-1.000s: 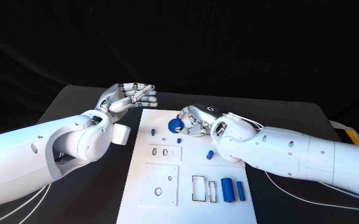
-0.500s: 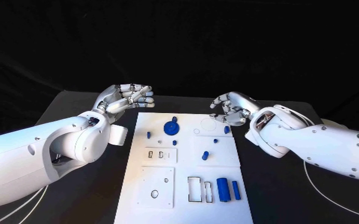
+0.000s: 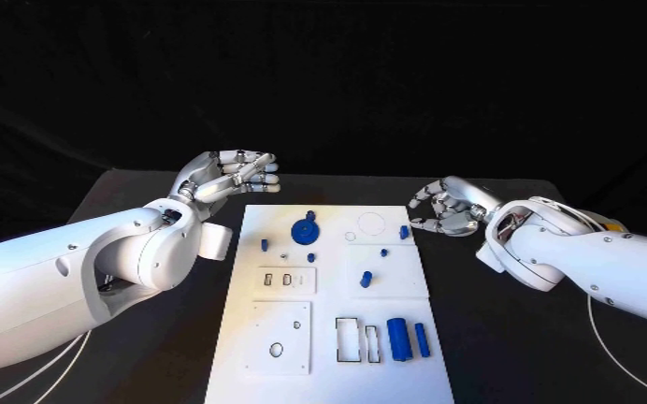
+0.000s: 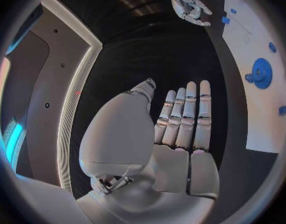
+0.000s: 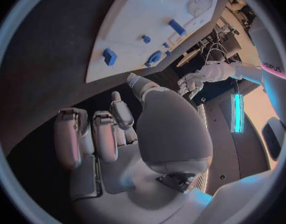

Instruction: Assemble the parts on the task board

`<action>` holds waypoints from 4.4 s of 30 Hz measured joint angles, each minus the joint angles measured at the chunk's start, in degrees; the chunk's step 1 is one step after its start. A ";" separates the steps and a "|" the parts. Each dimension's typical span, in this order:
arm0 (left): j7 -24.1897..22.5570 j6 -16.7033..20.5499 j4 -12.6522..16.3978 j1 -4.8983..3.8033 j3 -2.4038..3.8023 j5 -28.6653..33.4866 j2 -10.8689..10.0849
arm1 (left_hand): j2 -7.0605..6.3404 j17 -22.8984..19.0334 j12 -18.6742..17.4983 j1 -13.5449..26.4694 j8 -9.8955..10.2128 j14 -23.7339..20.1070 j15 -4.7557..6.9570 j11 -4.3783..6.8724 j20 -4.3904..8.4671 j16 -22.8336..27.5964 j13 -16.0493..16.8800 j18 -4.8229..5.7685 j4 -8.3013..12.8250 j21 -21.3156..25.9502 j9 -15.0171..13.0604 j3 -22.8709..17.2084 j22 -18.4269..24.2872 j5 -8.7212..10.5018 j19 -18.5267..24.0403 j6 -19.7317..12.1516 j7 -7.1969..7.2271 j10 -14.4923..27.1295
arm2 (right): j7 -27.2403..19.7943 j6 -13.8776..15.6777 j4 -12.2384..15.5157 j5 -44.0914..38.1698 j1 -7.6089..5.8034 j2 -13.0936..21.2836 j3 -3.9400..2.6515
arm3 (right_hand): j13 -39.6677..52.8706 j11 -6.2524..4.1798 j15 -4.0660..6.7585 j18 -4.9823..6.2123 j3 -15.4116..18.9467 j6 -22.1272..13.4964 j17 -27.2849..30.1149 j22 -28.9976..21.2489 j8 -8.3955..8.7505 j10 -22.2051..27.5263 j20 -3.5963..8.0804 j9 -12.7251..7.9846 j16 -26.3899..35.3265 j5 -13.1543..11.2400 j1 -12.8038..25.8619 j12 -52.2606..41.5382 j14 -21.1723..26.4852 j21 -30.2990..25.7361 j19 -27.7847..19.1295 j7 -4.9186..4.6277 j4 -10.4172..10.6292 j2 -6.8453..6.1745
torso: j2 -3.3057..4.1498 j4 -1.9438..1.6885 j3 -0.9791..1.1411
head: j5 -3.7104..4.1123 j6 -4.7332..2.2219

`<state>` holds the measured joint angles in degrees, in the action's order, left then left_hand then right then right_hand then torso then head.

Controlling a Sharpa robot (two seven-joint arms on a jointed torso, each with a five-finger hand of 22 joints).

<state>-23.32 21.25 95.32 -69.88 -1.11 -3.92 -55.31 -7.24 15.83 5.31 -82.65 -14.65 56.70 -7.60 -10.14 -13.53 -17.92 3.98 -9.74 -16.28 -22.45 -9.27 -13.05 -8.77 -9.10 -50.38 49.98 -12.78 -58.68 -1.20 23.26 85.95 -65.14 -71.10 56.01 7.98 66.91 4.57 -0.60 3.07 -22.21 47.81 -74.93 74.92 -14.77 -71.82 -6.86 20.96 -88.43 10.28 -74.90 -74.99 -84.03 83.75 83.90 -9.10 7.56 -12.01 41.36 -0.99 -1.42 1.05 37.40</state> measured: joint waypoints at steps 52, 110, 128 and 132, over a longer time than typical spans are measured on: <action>0.13 -0.36 -0.17 0.04 -0.04 0.00 -0.17 | 0.00 0.11 0.00 0.00 0.00 0.00 0.00 0.00 0.00 0.00 0.00 0.00 0.00 0.00 0.00 0.00 0.06 0.00 0.00 0.00 0.00 0.00 | -1.73 -1.98 -7.10 -1.01 3.96 -5.84 0.11 | 1.40 -0.81 0.41 0.00 -4.38 3.38 0.02 0.02 -0.28 -1.24 0.41 -0.33 0.00 -3.32 -1.48 -0.32 0.00 -0.01 -0.01 0.70 -2.90 2.43 | 0.01 -0.03 -0.10 | -1.04 1.06; 1.06 -0.64 -1.95 0.04 -0.08 0.00 1.35 | 0.06 0.29 0.00 -0.52 0.00 0.00 0.00 0.00 0.00 0.00 0.00 0.00 0.00 0.00 0.00 0.00 0.06 0.00 0.00 0.00 0.00 0.00 | 13.31 3.38 6.97 -7.82 3.41 -18.34 0.56 | 4.19 -2.04 1.64 -0.90 -9.43 5.64 -0.02 0.03 -2.76 -4.10 1.43 0.10 -0.21 -3.29 -0.11 -2.44 0.01 1.55 0.21 1.71 -5.27 5.63 | -0.63 -0.49 -0.46 | -3.14 2.87; 1.54 -0.72 -1.92 0.04 -0.09 0.00 1.54 | 0.07 0.33 0.00 -0.52 0.00 0.00 0.00 0.00 0.00 0.00 0.00 0.00 0.00 0.00 0.00 0.00 0.10 0.00 0.00 0.00 0.00 0.00 | 17.59 1.74 5.17 -15.15 6.36 -22.91 0.95 | 4.05 -2.04 1.63 -0.91 -9.41 5.65 -0.01 0.01 -2.76 -4.10 1.43 0.10 -0.21 -3.30 0.44 -2.44 0.01 1.55 0.21 1.58 -5.27 5.67 | -0.58 -0.49 -0.37 | -3.91 3.42; 1.58 -0.75 -1.91 0.04 -0.09 0.00 1.54 | 0.06 0.33 0.00 -0.52 0.00 0.00 0.00 0.00 0.00 0.00 0.00 0.00 0.00 0.00 0.00 0.00 0.10 0.00 0.00 0.00 0.00 0.00 | 17.94 1.61 4.90 -15.95 6.56 -23.35 0.97 | 4.05 -2.04 1.63 -0.90 -9.41 5.66 -0.01 0.01 -2.76 -4.10 1.43 0.10 -0.21 -3.30 0.88 -2.44 0.01 1.55 0.21 1.58 -5.27 5.52 | -0.58 -0.49 -0.37 | -4.03 3.52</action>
<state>-21.73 20.50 93.41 -69.84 -1.20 -3.92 -53.76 -7.17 16.16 5.31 -83.17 -14.65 56.70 -7.60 -10.14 -13.53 -17.92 3.98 -9.73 -16.28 -22.45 -9.26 -13.05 -8.67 -9.10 -50.38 49.98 -12.78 -58.68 16.74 24.88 90.85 -81.09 -64.55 32.66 8.96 70.96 2.53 1.04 2.17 -31.62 53.47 -74.94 74.93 -17.53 -75.92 -5.44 21.06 -88.64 6.98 -74.01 -77.43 -84.02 85.30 84.10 -7.52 2.29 -6.49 40.78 -1.48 -1.79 -2.97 40.92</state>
